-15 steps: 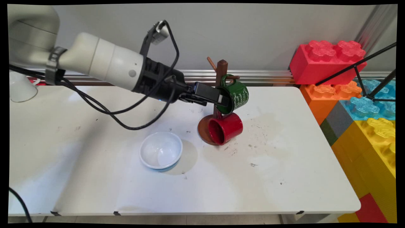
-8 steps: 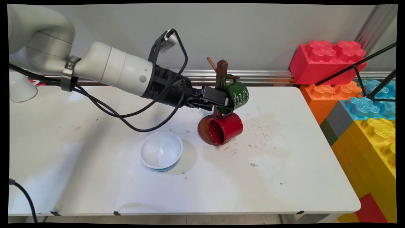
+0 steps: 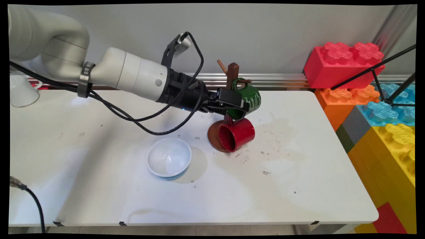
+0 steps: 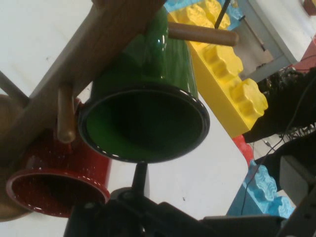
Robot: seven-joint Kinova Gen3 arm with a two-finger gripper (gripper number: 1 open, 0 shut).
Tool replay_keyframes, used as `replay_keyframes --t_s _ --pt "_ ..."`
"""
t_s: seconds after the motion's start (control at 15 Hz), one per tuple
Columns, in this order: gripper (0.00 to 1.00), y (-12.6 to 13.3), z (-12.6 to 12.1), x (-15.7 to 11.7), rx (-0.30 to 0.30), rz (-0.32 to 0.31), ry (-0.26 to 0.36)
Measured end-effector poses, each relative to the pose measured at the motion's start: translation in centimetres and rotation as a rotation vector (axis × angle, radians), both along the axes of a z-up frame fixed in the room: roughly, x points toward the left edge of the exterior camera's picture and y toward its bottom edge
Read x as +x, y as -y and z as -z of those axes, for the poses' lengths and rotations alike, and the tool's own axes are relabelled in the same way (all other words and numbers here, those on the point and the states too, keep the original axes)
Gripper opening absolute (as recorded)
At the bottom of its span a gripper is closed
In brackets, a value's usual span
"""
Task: Pick up the green mug from the rack
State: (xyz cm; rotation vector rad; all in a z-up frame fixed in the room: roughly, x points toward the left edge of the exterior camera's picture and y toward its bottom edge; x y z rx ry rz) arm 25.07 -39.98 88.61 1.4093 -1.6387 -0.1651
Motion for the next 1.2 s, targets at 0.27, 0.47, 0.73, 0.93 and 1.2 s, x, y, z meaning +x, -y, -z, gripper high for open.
replay_keyframes --t_s 0.27,0.47,0.73,0.93,1.2 --pt "1.00 0.7 0.3 -0.6 0.010 -0.025 -0.019" --pt "1.00 1.0 0.5 -0.9 0.019 -0.041 -0.032" --pt "1.00 1.7 0.8 -1.6 0.037 -0.079 -0.051" --pt "1.00 2.1 1.0 -2.1 0.056 -0.107 -0.067" --pt "1.00 2.3 1.1 -2.6 0.076 -0.129 -0.080"
